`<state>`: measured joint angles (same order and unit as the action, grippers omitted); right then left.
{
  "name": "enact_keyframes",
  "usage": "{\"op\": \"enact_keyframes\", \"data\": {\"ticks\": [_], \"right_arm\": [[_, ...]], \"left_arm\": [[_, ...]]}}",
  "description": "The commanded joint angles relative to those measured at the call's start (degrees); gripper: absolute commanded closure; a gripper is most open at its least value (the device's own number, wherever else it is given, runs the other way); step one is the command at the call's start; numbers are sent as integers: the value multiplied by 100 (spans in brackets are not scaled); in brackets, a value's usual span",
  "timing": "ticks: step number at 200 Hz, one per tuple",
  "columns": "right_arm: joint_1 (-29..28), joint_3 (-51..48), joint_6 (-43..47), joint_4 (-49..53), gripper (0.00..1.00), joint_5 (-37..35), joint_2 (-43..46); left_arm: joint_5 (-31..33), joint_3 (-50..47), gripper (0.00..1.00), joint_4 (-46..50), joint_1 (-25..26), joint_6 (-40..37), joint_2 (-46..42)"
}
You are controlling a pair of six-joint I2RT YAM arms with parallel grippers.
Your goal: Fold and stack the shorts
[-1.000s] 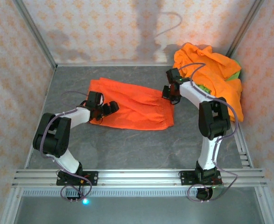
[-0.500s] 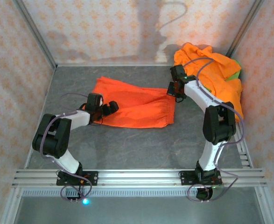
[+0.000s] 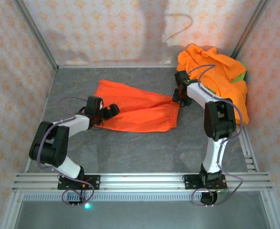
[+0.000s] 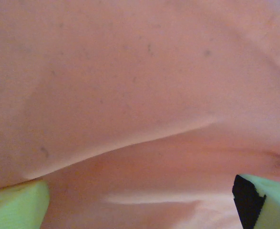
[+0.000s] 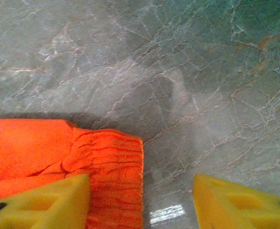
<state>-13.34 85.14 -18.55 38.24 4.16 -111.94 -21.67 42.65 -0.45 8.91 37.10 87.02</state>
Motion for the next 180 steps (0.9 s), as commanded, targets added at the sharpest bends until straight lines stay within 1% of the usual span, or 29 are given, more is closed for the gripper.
{"op": "enact_keyframes", "data": {"ticks": [1,18,30,56,77,104,117,154,180], "right_arm": [[6,-93,-37,124,31,332,875],[-112,-274,-100,41,24,578,1471],[-295,-492,-193,-136,19,945,1867],[-612,-992,-640,-491,16,1573,2248],[-883,-1572,-1075,-1014,16,1869,2370],[-1123,-2057,-1288,-1335,15,1912,2239],[-1153,-2324,-1401,-1508,15,2022,2157],[-1158,-3042,-1512,-1732,15,1870,2042],[-1154,-3338,-1500,-1777,15,1875,1978]], "left_arm": [[-54,836,0,707,-152,4,-569],[-200,1407,0,929,-298,-28,-616],[-370,1784,0,945,-392,-28,-496],[-565,2531,0,900,-444,39,128],[-838,3000,0,579,-442,299,842],[-1143,3411,0,-142,-434,794,1779],[-1162,3601,0,-489,-427,1011,2147],[-1252,4343,0,-923,-406,1443,3277],[-1153,4907,0,-908,-402,1502,3913]]}}
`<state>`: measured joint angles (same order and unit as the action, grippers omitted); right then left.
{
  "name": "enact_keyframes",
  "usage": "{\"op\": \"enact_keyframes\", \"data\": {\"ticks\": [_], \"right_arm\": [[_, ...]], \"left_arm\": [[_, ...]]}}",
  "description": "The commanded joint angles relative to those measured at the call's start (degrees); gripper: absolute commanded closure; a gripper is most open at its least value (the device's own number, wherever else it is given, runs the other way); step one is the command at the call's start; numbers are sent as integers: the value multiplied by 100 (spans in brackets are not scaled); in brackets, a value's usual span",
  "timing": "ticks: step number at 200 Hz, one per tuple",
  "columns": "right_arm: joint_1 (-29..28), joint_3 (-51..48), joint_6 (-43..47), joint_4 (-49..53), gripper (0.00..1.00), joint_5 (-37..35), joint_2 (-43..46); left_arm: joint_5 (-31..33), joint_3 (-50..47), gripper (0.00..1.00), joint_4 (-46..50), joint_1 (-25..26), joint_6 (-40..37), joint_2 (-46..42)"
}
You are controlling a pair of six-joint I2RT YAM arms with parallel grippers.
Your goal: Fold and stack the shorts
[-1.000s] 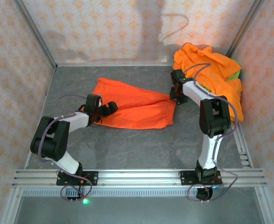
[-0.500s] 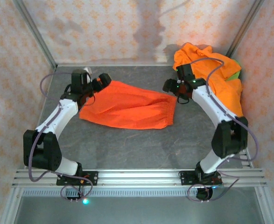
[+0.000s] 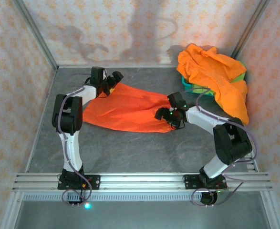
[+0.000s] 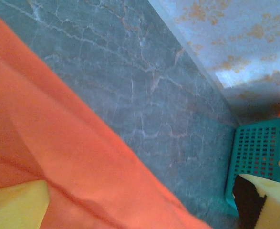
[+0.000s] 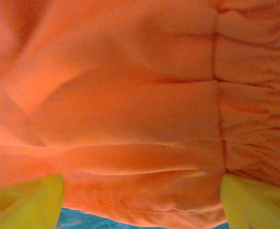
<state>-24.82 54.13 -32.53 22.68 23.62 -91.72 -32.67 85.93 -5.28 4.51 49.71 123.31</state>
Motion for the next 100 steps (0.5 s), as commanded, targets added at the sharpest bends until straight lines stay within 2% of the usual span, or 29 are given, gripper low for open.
{"op": "enact_keyframes", "data": {"ticks": [1,45,100], "right_arm": [[-6,-245,-98,-220,15,-69,-46],[-8,-492,159,114,15,-174,69],[-5,-932,245,255,14,87,420]], "left_arm": [[-46,603,0,-419,39,236,310],[224,1470,0,181,-62,-8,1069],[456,1366,0,403,-177,-301,1274]]}}
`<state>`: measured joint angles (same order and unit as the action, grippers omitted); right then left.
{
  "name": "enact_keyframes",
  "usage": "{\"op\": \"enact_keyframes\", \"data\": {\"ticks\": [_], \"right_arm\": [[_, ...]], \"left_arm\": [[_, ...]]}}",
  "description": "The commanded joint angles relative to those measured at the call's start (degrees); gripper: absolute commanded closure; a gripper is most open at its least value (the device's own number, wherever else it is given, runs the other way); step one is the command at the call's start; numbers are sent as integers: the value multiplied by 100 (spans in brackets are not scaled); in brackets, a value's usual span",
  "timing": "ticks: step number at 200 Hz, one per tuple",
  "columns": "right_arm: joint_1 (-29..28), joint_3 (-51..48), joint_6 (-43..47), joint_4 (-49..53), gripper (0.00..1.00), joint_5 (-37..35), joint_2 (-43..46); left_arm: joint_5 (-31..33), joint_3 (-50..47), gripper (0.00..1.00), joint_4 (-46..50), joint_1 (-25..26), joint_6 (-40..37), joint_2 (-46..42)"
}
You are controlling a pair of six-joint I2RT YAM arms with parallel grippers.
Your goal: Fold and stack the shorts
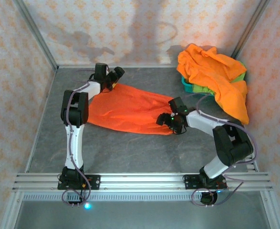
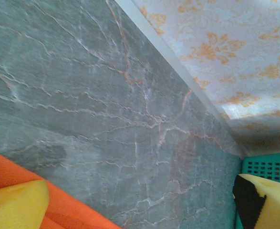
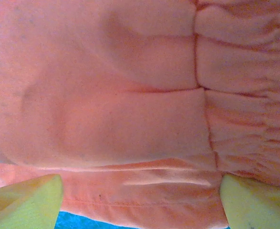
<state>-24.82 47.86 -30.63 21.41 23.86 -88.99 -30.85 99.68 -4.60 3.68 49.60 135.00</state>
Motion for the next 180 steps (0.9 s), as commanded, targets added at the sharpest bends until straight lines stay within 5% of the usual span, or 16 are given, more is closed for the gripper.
{"op": "enact_keyframes", "data": {"ticks": [1,69,126,180], "right_arm": [[-10,-308,52,382,14,78,151],[-5,-327,256,652,13,531,643],[363,399,831,1234,1,-434,1654],[1099,1201,1328,1515,6,-217,423]], "left_arm": [[278,-14,0,336,-95,-296,110],[204,-485,0,168,-166,-509,-312],[157,-2040,0,-29,-122,-1031,-2685],[393,-3347,0,821,309,-2033,-4626]]}}
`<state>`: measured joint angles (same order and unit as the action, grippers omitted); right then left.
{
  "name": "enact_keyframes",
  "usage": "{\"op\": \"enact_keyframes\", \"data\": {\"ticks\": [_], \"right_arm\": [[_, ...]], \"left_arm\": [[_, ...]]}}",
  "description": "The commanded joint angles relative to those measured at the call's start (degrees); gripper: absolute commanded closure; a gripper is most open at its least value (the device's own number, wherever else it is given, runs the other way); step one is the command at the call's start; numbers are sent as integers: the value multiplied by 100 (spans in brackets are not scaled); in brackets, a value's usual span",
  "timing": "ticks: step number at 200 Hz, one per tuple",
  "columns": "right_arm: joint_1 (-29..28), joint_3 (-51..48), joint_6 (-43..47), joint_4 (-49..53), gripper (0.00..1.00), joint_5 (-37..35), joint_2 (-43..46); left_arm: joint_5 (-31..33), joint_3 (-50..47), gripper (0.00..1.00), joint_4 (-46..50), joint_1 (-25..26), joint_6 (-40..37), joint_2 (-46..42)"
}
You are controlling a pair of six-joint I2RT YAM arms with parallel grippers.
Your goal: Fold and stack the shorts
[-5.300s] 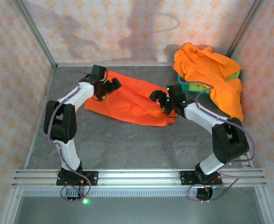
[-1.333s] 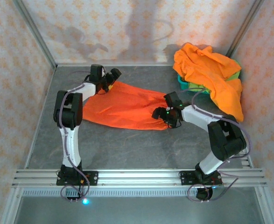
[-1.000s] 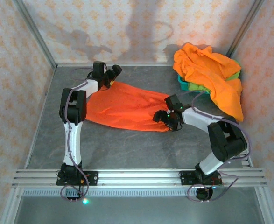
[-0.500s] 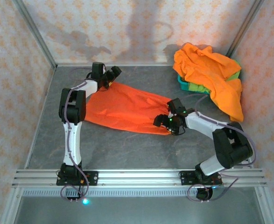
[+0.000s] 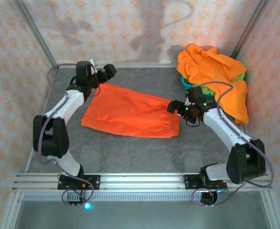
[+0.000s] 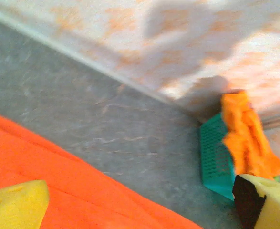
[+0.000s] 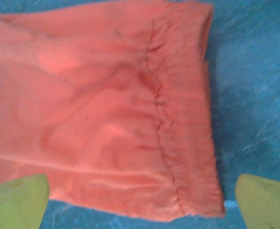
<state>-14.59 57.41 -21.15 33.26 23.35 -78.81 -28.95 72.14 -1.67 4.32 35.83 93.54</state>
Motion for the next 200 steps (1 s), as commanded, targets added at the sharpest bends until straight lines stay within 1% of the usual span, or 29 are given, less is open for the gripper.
{"op": "enact_keyframes", "data": {"ticks": [1,23,31,48,75,108,136,144,150,152,154,170,194,200], "right_arm": [[82,254,386,317,6,-170,-616],[159,407,361,137,15,-177,-1089],[165,459,340,72,19,-165,-1271],[161,472,281,-99,25,-67,-1536],[166,429,156,-336,34,-16,-1891],[98,462,106,-447,45,-136,-2238],[-3,459,134,-498,63,-363,-2396],[-25,473,158,-457,70,-465,-2437],[-34,471,192,-443,78,-511,-2465],[-34,471,192,-443,78,-511,-2465],[-35,473,207,-439,81,-524,-2485],[-48,511,293,-363,93,-627,-2547],[-66,605,501,-178,100,-869,-2515],[-68,649,545,-104,100,-953,-2492]], "left_arm": [[204,-621,0,524,258,-656,-500],[173,-1121,0,541,418,-661,-831],[178,-1271,0,547,458,-663,-915],[184,-1573,0,494,510,-630,-1059],[212,-1860,0,466,550,-624,-1158],[206,-1983,0,479,561,-620,-1158],[196,-1993,0,548,559,-652,-1157],[201,-2006,0,548,557,-656,-1166],[213,-2019,0,550,554,-651,-1179],[214,-2024,0,553,560,-649,-1180],[216,-2029,0,554,561,-648,-1191],[232,-2059,0,545,561,-638,-1229],[314,-2074,0,578,556,-651,-1323],[335,-2089,0,590,561,-665,-1351]]}}
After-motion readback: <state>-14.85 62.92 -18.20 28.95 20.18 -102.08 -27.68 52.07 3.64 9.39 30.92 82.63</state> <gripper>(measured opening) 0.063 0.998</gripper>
